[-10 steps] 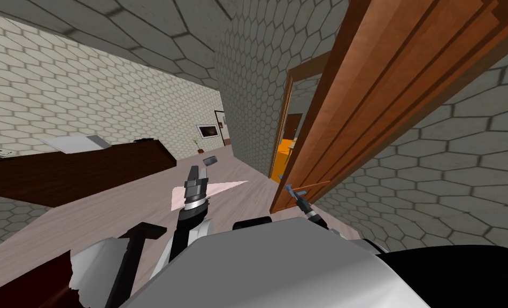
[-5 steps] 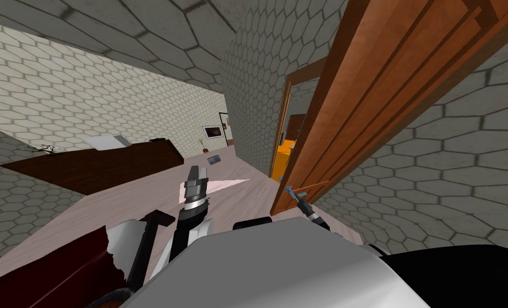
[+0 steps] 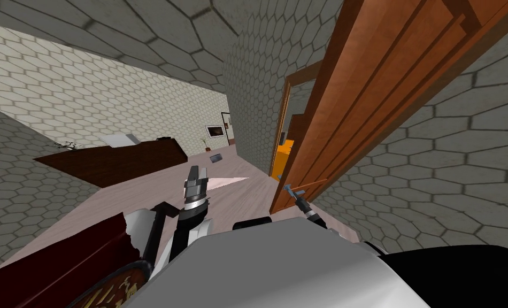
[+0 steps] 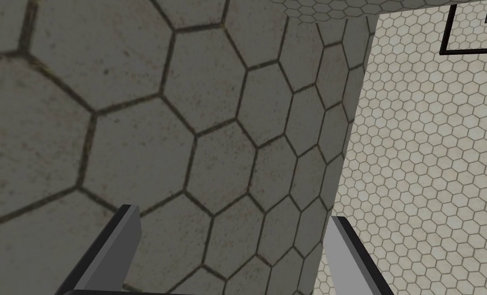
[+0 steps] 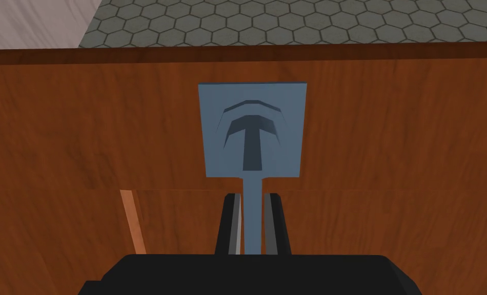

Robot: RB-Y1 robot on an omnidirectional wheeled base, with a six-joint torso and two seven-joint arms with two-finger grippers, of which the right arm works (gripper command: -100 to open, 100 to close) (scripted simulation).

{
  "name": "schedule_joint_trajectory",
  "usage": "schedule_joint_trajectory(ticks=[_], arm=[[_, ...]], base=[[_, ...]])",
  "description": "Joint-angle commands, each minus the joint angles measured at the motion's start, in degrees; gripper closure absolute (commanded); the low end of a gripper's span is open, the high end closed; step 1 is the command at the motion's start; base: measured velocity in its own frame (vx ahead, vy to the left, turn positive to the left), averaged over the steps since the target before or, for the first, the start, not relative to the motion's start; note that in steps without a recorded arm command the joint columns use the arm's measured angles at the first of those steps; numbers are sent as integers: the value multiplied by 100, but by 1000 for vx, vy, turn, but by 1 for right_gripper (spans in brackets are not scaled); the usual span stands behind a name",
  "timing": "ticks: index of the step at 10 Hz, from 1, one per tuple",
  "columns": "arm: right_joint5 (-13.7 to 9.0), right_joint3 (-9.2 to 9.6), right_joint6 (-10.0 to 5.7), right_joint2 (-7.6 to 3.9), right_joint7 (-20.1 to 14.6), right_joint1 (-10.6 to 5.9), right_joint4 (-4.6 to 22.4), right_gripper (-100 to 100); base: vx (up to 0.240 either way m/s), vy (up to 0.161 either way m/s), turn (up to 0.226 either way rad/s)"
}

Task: Pull the door open

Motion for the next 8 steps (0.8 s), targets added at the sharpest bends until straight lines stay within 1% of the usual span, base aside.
schedule_joint_trajectory(ticks=[1, 2, 3, 4, 5, 6, 7, 8], arm=[[-102, 111, 160, 47, 77, -1, -156, 100], [-102, 111, 160, 47, 77, -1, -71, 100], [-102, 111, 160, 47, 77, -1, -156, 100], [-235, 232, 331, 78, 157, -33, -291, 100], [-331, 319, 455, 100, 215, -57, -387, 100], [-331, 319, 455, 100, 215, -57, -361, 100], [-331, 319, 455, 100, 215, -57, -387, 100], [-432, 411, 584, 123, 276, -82, -489, 100]], base=[[-157, -56, 103], [-93, -49, 32], [-42, -17, -19], [-112, -37, 64], [-183, -79, 140], [-150, -51, 69], [-62, -13, -9], [-85, -26, 48]])
